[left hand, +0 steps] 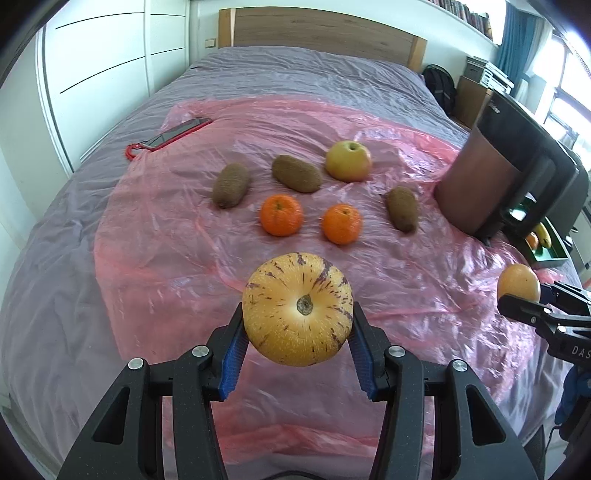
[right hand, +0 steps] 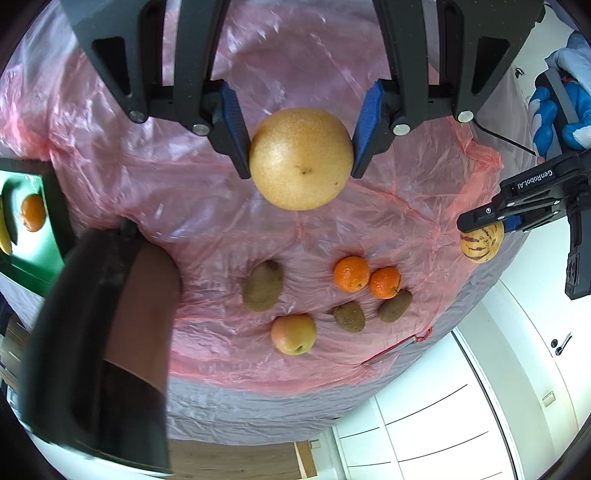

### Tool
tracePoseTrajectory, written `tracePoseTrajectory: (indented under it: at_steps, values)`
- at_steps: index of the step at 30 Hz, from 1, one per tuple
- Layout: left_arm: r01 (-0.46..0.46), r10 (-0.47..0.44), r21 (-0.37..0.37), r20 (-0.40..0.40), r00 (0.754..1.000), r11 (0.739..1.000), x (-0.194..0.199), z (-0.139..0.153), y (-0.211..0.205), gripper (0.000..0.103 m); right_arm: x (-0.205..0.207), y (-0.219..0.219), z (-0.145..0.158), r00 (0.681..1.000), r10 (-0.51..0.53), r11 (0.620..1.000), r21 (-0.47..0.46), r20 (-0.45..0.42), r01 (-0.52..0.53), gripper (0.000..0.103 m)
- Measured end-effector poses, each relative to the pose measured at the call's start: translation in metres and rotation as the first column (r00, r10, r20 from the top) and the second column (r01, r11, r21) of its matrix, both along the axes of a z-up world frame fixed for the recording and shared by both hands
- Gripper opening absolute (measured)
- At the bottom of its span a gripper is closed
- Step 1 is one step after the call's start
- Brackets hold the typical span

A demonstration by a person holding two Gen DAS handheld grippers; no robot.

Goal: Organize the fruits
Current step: 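Carry striped fruit and pear into the green tray and open both tools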

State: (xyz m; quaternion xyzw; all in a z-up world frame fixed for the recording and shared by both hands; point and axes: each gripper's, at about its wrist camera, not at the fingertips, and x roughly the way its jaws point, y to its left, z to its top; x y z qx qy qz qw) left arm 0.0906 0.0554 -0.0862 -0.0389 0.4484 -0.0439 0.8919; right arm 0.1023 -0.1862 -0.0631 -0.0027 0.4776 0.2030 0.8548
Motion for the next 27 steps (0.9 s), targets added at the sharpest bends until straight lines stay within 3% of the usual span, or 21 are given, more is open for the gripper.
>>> tracePoseTrajectory:
  at_steps: [15,27]
  values:
    - [0.179,-0.179,-0.014,0.001,0.984,0.984,-0.028,0.025,-0.089,0.045,-0.037,-0.078,0.014,0.992,-0.124,0.992,0.041,0.036,0.122,0.054]
    - [0.343,-0.343,-0.014,0.02,0.939,0.939,-0.03,0.048,-0.176,0.045,-0.051,-0.155,0.02,0.967,-0.246,0.968,0.063,0.065,0.242,0.054]
